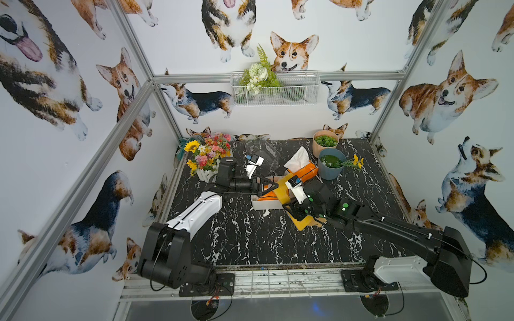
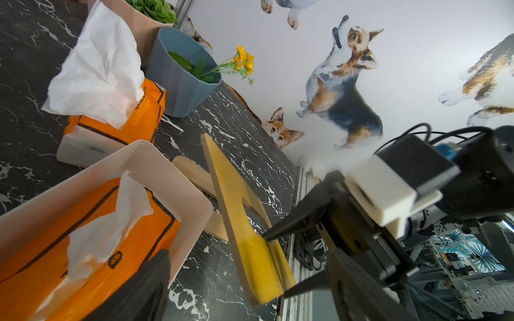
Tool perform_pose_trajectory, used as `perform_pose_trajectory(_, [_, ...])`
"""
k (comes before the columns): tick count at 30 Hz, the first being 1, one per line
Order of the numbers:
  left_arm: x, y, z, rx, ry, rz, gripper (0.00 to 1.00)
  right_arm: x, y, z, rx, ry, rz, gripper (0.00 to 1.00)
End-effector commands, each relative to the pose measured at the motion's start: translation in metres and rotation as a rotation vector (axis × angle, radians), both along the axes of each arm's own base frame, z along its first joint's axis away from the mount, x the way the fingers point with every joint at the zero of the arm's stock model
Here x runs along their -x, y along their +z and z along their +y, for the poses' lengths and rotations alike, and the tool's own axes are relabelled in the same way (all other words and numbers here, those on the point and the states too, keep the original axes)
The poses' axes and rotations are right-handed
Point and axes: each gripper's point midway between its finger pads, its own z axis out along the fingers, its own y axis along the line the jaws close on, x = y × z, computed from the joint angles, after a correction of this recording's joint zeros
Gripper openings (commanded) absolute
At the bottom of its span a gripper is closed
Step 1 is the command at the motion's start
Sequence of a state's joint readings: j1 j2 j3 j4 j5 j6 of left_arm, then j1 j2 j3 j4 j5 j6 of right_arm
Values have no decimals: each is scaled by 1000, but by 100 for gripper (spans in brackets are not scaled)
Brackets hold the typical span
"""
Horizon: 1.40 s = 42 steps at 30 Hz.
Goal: Put the tissue paper into the tissue box
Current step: Pick up the box lid from the center of the board.
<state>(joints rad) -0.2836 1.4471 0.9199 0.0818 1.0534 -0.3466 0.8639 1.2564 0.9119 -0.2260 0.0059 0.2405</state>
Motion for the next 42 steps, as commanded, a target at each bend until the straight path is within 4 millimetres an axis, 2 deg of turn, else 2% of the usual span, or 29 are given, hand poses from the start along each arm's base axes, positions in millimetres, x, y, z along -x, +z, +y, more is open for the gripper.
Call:
perform_pose_trajectory(1, [5, -11, -3, -18, -38, 58, 84, -4, 9, 11, -2, 30, -85, 8])
perform_pose_trajectory(4, [5, -17, -5, -30, -46, 92, 77, -1, 6, 18, 15, 52, -98, 8])
perform_pose_trajectory(8, [7, -19, -7, -20, -68, 117, 57, 1, 0, 26, 37, 71, -101, 8])
perform_pose_trajectory(10, [8, -20, -8, -20, -73, 124, 44, 1, -4, 29, 50, 77, -101, 8])
perform_pose_trajectory(15, [8, -24, -9, -18, -85, 150, 3, -1, -5, 33, 54, 74, -111, 8])
perform_pose_trajectory(16, [8, -24, -9, -18, -87, 153, 0, -1, -4, 33, 51, 73, -114, 8])
perform_pose_trajectory(21, [10, -22, -10, -9, -99, 154, 0, -5, 1, 32, 40, 45, -133, 15])
perform_pose_trajectory(24, [9, -19, -9, -2, -99, 148, 0, -5, 14, 30, -6, 25, -145, 30])
perform_pose_trajectory(28, [5, -6, -5, 58, -86, 142, 0, 1, 45, 24, -142, -13, -172, 46])
perform_pose_trajectory(32, [-11, 7, 9, 137, -14, 166, 0, 13, 83, 6, -338, -63, -209, 55])
perform_pose_trajectory(35, [-22, 23, 23, 230, 59, 177, 0, 21, 100, -8, -460, -93, -216, 60])
perform_pose_trajectory(39, [-36, 46, 48, 366, 172, 201, 0, 19, 111, -38, -635, -204, -178, 74])
perform_pose_trajectory(41, [-39, 48, 61, 443, 237, 236, 0, 14, 109, -56, -755, -254, -122, 82])
perform_pose_trajectory(42, [-41, 49, 66, 479, 257, 253, 0, 12, 108, -61, -806, -256, -98, 82])
